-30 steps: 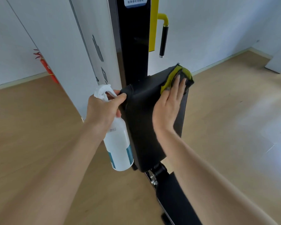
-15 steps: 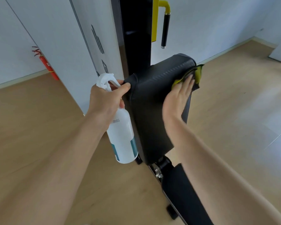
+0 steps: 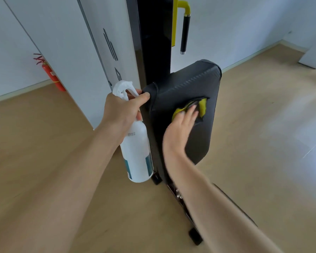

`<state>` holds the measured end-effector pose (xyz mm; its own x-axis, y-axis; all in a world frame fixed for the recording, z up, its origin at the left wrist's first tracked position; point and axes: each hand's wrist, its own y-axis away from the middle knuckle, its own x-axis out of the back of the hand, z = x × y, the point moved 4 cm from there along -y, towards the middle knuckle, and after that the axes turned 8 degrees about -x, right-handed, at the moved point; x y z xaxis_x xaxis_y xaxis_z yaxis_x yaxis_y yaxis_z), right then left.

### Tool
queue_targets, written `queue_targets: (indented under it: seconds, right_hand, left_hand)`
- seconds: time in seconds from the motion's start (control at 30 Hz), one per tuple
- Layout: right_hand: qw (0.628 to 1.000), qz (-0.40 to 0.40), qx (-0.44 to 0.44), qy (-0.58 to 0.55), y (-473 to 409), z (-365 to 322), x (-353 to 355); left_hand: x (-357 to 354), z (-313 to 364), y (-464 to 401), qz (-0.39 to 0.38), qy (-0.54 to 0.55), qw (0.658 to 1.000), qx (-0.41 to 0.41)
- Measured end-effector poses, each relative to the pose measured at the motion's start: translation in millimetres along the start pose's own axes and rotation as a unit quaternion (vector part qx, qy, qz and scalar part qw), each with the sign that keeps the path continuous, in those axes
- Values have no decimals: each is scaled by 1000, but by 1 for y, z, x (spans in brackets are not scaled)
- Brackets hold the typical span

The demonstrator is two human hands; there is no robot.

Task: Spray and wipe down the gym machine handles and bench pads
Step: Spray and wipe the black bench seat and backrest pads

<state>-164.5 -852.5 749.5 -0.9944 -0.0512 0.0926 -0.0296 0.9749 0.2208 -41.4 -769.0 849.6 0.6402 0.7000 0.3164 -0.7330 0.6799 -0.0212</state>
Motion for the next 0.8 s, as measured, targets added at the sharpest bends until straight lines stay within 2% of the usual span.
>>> queue_targets:
  seconds: [0.1, 0.2, 0.3, 0.37, 0.5, 0.6, 0.73, 0.8]
  right_hand:
    - [999, 43, -27, 6, -77, -18, 29]
    - [996, 67, -44, -29, -102, -20, 44]
    - [998, 60, -27, -17, -67, 3, 26]
    - [993, 55, -95, -45, -28, 34, 13]
    - [985, 17, -155, -77, 25, 66, 2]
    - [977, 46, -197, -68, -21, 60, 11]
    - [982, 55, -149, -105, -111, 30, 40]
    - [982, 61, -137, -119, -121, 19, 48]
  left_hand:
    - [0, -6, -1, -5, 25, 999, 26]
    - [-2, -10, -2, -5, 39, 998, 41]
    - [-1, -11, -2, -1, 28, 999, 37]
    - [-1, -10, -2, 2, 20, 999, 34]
    - [-2, -10, -1, 7, 13, 999, 37]
    - [-2, -10, -1, 7, 11, 999, 40]
    - [-2, -9, -2, 6, 8, 1000, 28]
    - [-2, -10, -2, 8, 13, 999, 31]
